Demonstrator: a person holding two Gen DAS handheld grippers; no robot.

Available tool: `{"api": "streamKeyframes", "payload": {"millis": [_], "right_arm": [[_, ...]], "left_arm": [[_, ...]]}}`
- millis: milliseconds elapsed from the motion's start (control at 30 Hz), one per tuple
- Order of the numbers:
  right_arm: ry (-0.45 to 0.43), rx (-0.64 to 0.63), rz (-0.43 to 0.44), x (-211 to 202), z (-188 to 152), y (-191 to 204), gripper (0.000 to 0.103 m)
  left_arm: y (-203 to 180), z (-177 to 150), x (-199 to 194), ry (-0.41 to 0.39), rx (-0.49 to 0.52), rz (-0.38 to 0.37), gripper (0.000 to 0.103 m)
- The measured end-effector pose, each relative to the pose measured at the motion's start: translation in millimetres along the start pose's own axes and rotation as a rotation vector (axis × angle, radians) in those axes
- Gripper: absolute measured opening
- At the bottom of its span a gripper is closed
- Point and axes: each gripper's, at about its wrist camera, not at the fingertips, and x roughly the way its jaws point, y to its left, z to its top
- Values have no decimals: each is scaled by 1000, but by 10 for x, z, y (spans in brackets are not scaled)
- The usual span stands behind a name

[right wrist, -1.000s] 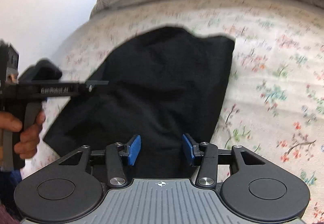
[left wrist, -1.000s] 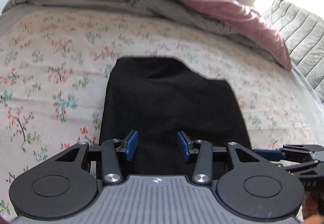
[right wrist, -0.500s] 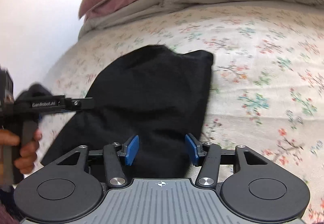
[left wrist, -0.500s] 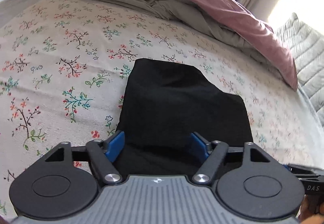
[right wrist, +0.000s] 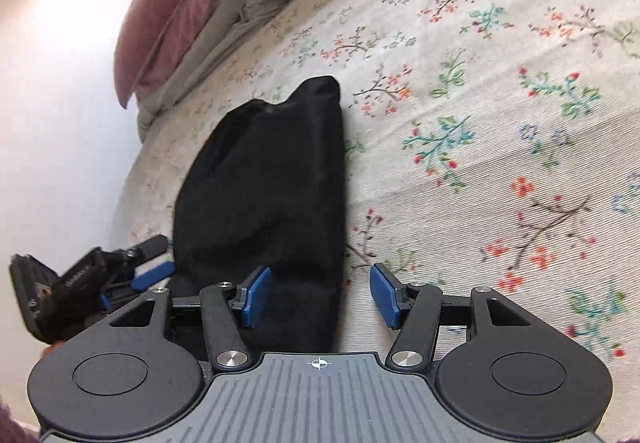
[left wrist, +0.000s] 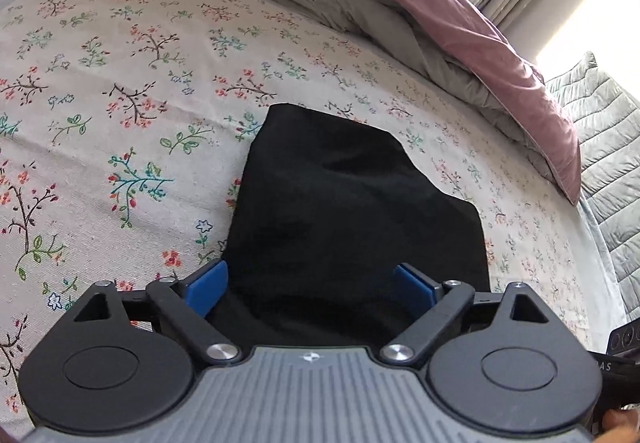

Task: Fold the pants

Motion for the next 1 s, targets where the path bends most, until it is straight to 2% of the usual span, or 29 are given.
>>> {"api": "streamKeyframes", "payload": {"millis": [67, 133, 167, 233, 333, 533, 567, 600, 633, 733, 833, 1000], "right_arm": [[-5, -2, 11, 44, -15, 11, 56], [-24, -13, 18, 87, -47, 18, 56], [-33, -24, 18, 99, -64, 26, 56], [-43, -43, 9, 103, -85, 74, 56], [-49, -48, 6, 105, -105, 103, 56], [-70, -40, 17, 131, -133, 103, 56], [-78, -44, 14, 142, -142, 117, 53], [-83, -60, 6, 156, -158, 147, 45], [-87, -77, -14, 167, -169, 175, 32], [-95, -101, -43, 164, -161, 232, 19], [-115, -129, -50, 55, -100, 331, 13], [-154, -190, -100, -209, 66, 370, 11]], "left_arm": [[32, -8, 14, 10, 3, 14, 103], [59, -22, 58, 44, 11, 92, 103], [65, -34, 59, 37, 26, 100, 103], [49, -46, 61, 34, 38, 76, 103], [12, -60, 98, 55, 45, -12, 103], [-128, -132, 177, 27, 109, 26, 103], [-142, -140, 172, 21, 111, 20, 102], [-138, -138, 161, 10, 101, 19, 98], [-137, -137, 165, 3, 90, 26, 95], [-67, -105, 143, -12, 34, 14, 83], [-76, -95, 131, -11, -10, -26, 77], [-406, -236, 193, -25, 35, -78, 71]]}}
